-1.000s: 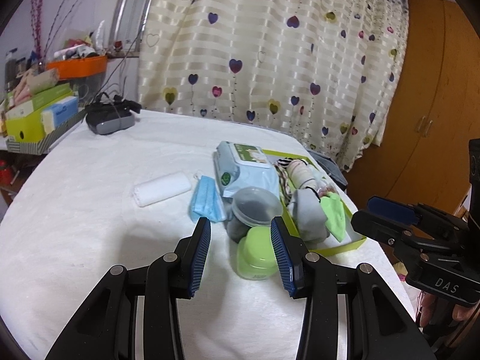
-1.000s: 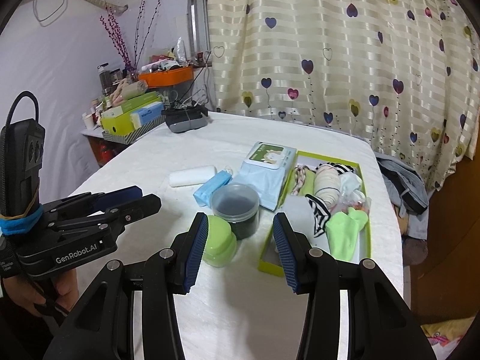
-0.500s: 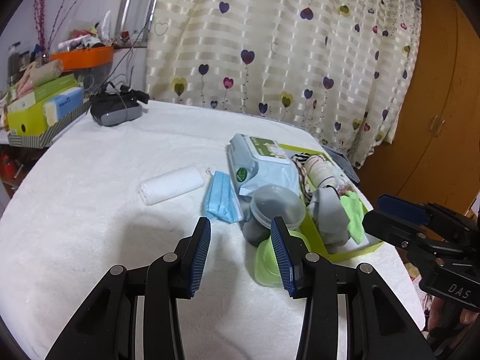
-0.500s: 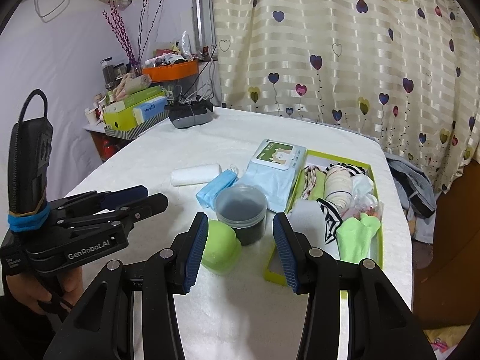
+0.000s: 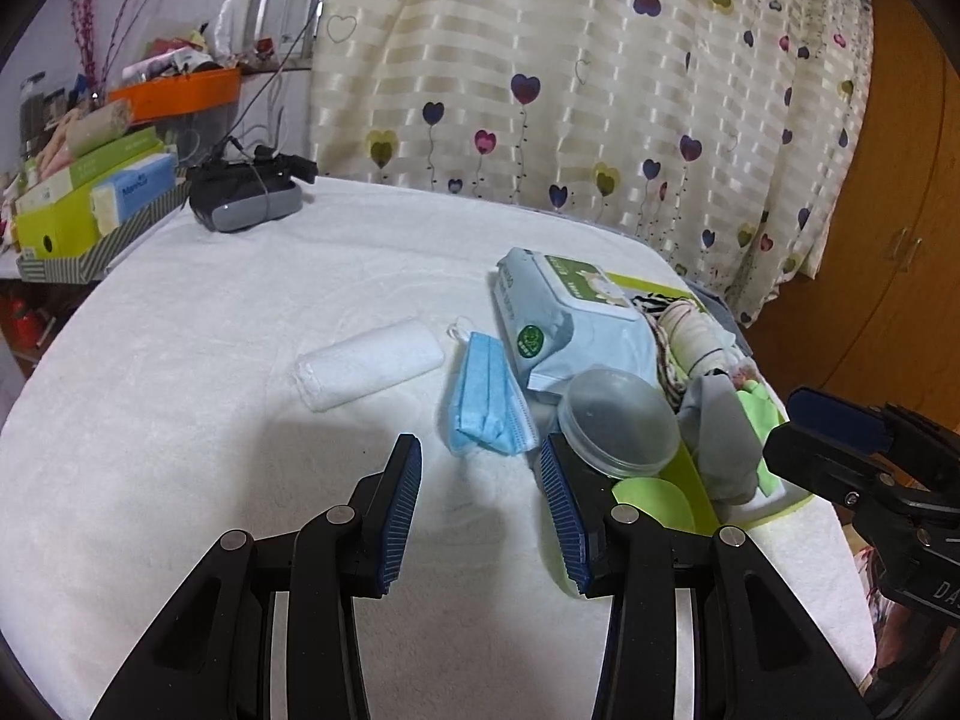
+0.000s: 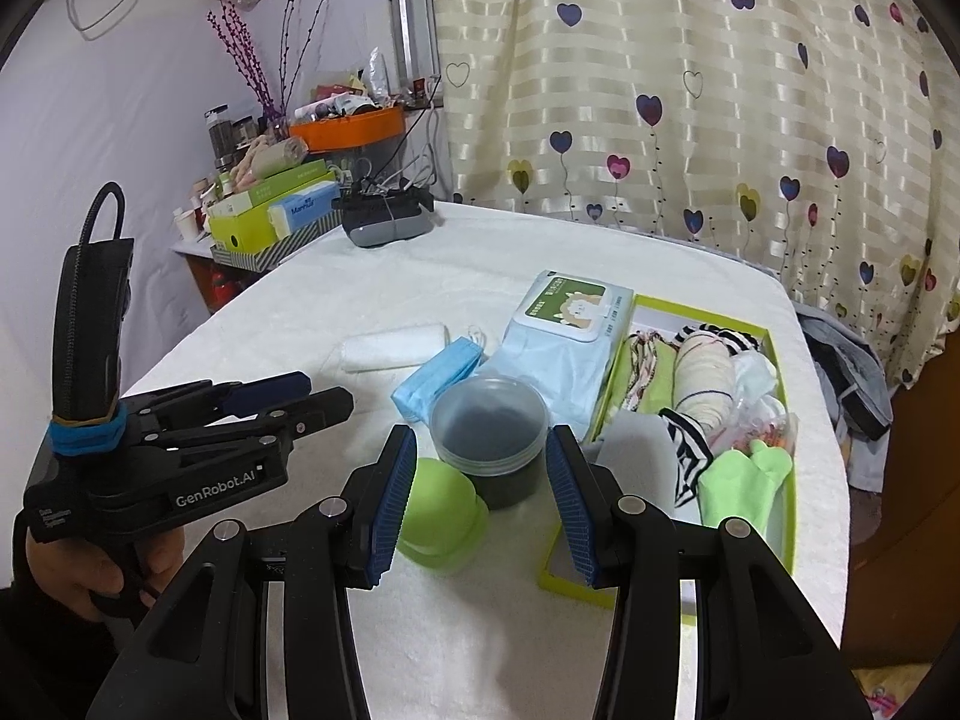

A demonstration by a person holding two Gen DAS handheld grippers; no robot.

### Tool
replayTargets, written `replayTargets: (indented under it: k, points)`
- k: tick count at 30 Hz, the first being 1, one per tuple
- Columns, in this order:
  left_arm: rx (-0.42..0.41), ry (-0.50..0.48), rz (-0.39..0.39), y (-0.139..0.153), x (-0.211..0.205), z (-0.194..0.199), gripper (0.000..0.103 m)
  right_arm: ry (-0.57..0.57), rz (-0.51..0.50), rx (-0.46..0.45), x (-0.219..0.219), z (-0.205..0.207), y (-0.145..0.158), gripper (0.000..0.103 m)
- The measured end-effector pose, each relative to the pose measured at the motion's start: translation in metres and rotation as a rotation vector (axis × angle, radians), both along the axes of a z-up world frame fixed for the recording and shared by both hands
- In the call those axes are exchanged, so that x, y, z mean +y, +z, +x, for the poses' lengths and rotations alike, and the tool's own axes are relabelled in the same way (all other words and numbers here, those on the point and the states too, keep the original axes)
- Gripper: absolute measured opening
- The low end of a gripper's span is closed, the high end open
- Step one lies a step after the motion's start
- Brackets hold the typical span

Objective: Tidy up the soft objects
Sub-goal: 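Grasp the blue face mask with the left tool, then grasp the white rolled towel with the right tool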

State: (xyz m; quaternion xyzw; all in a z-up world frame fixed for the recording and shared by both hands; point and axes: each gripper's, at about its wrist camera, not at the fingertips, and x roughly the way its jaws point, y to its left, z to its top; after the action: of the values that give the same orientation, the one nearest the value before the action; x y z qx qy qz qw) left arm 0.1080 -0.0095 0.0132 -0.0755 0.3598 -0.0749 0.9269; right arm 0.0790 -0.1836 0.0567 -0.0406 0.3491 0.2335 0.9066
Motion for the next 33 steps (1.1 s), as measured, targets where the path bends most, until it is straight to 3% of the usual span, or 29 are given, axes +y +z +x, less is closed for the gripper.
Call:
replayTargets:
  k: [20,22,23,26,33]
  points:
    - [0.145,-0.044,0.016,-0.049,-0.013,0.079,0.04,-0.003,0.036,0.036,-0.006,0.028,-0.015,0.046]
    - [0.15,-0.05,0.004,-0.052,-0.013,0.08,0.035,-0.001,0.041,0.039,-0.007,0.03,-0.016,0.046]
    - [0.156,-0.054,-0.001,-0.054,-0.014,0.081,0.024,0.0,0.041,0.039,-0.007,0.03,-0.016,0.046]
    - [0.16,-0.056,-0.006,-0.056,-0.014,0.08,0.016,0.001,0.042,0.044,-0.005,0.031,-0.017,0.046]
    - [0.085,-0.011,-0.066,-0.031,0.013,0.047,0.014,0.023,0.025,0.035,0.01,0.038,-0.01,0.046]
